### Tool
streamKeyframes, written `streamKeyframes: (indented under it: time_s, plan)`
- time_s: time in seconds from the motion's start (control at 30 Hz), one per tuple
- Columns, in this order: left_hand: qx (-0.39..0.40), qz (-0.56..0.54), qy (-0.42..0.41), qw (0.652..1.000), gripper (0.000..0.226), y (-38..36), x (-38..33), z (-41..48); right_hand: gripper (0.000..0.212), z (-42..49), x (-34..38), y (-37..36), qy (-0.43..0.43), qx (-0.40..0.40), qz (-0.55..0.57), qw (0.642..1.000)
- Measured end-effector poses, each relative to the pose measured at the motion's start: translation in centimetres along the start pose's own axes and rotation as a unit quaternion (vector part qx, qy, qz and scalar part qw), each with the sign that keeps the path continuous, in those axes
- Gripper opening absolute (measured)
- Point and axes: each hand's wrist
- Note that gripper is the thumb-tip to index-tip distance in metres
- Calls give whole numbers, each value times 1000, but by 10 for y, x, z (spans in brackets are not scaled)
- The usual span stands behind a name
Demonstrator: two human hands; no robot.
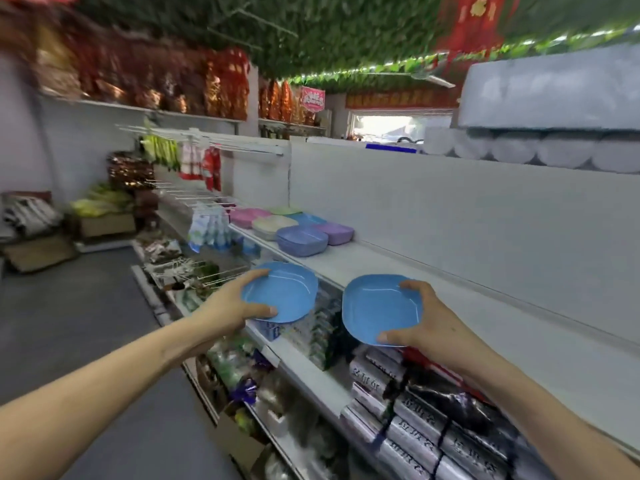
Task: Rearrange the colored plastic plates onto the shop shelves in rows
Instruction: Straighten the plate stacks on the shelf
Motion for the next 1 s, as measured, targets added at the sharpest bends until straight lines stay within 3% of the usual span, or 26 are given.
streamKeyframes:
  time_s: [0.23, 0.43, 1.0]
  plan:
    - [-92, 22, 35, 995, 72, 117, 49, -34, 97, 100, 70, -93, 36, 57, -11, 998]
    - [-124, 10, 45, 991, 67, 182, 81, -15, 95, 169, 111, -134, 55, 68, -4, 996]
    - [-96, 78, -14, 992, 69, 395, 89, 231, 94, 474, 189, -153, 94, 1, -9, 996]
Point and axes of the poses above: each hand's wrist, its own z-axis towards the middle knuckle, its own y-axis out of the back of the hand, x = y × z, and after that the axes turned 12 degrees about x, right-handed
